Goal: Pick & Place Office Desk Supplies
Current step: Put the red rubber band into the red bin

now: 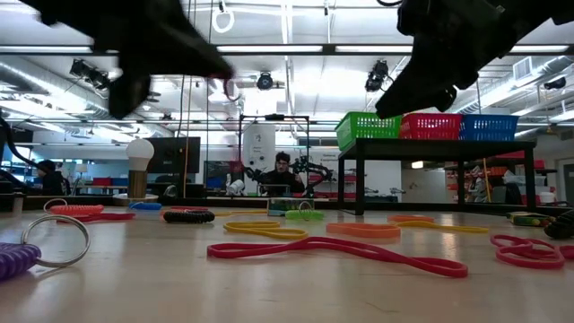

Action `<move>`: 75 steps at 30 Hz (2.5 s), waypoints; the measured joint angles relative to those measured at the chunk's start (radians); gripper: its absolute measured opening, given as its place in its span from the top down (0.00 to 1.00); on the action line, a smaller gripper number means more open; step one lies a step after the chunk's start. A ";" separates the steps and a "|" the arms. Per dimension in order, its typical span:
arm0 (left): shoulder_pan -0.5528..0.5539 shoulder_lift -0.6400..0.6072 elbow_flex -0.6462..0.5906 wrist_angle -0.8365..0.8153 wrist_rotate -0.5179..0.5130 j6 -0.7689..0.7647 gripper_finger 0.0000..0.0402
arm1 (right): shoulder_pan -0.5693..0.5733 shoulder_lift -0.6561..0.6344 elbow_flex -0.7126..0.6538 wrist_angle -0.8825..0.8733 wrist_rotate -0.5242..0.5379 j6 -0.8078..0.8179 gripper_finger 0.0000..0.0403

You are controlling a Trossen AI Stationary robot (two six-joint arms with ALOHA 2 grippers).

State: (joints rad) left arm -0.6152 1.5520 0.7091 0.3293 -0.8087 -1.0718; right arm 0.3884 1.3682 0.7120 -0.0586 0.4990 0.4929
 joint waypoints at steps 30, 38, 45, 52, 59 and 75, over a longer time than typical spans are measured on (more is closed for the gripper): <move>0.368 0.005 -0.071 0.451 0.514 0.522 0.99 | -0.024 0.000 0.003 0.326 -0.062 0.023 0.46; 0.368 0.005 -0.070 0.465 0.512 0.520 0.99 | -0.103 0.106 0.004 0.506 -0.221 -0.012 0.47; 0.368 0.005 -0.070 0.469 0.487 0.510 0.99 | -0.146 0.229 0.004 0.746 -0.315 -0.008 0.51; 0.368 0.005 -0.070 0.494 0.443 0.499 0.99 | -0.157 0.263 0.004 0.778 -0.349 0.015 0.70; 0.368 0.005 -0.070 0.511 0.443 0.496 0.93 | -0.157 0.263 0.003 0.780 -0.330 0.015 0.90; 0.366 -0.092 -0.070 0.386 0.449 0.484 0.79 | -0.109 0.218 0.003 0.657 -0.254 0.071 0.99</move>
State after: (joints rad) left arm -0.2493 1.4596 0.6392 0.7156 -0.3595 -0.5878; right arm 0.2796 1.5862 0.7147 0.5984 0.2446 0.5635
